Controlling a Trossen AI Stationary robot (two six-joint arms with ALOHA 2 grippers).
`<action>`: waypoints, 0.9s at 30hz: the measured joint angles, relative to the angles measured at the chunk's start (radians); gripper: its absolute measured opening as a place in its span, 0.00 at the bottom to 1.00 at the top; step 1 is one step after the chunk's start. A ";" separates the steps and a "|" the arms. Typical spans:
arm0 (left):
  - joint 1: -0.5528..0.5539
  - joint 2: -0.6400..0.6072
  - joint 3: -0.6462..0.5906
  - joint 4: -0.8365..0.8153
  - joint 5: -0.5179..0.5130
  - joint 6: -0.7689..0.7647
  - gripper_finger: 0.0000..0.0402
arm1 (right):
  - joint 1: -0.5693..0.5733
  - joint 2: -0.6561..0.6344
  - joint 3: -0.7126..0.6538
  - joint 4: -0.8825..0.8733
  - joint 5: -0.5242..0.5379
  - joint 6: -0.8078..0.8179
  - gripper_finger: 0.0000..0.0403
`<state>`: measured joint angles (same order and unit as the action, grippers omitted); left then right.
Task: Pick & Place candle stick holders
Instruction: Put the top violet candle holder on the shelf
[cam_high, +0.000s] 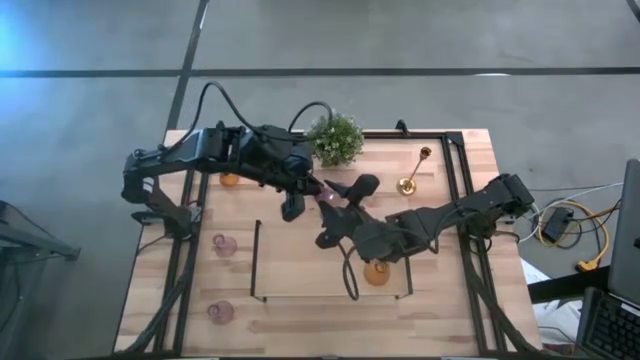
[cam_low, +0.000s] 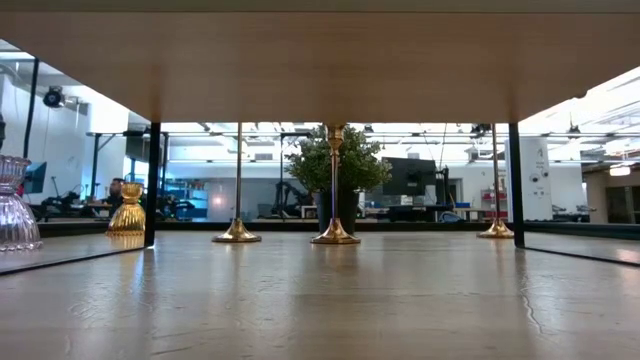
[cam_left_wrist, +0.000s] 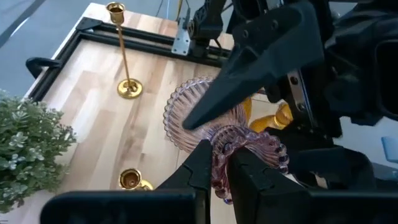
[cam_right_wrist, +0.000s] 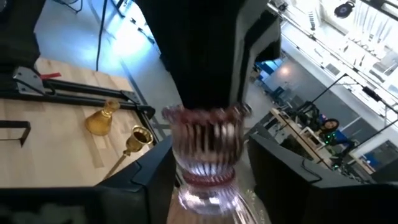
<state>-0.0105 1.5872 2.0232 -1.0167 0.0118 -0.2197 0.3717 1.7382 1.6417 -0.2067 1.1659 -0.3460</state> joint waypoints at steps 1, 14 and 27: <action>0.000 0.004 0.000 0.002 0.001 0.000 0.08 | 0.000 0.000 0.000 0.000 0.000 0.000 0.44; 0.001 0.018 0.000 0.004 -0.002 0.001 0.08 | 0.001 0.000 -0.006 -0.082 0.012 0.087 0.30; 0.000 0.013 0.007 0.021 -0.002 0.125 0.40 | 0.063 -0.044 0.005 -0.199 0.007 0.219 0.30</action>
<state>-0.0105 1.6001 2.0297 -0.9958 0.0097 -0.0944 0.4343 1.6945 1.6463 -0.4054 1.1732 -0.1273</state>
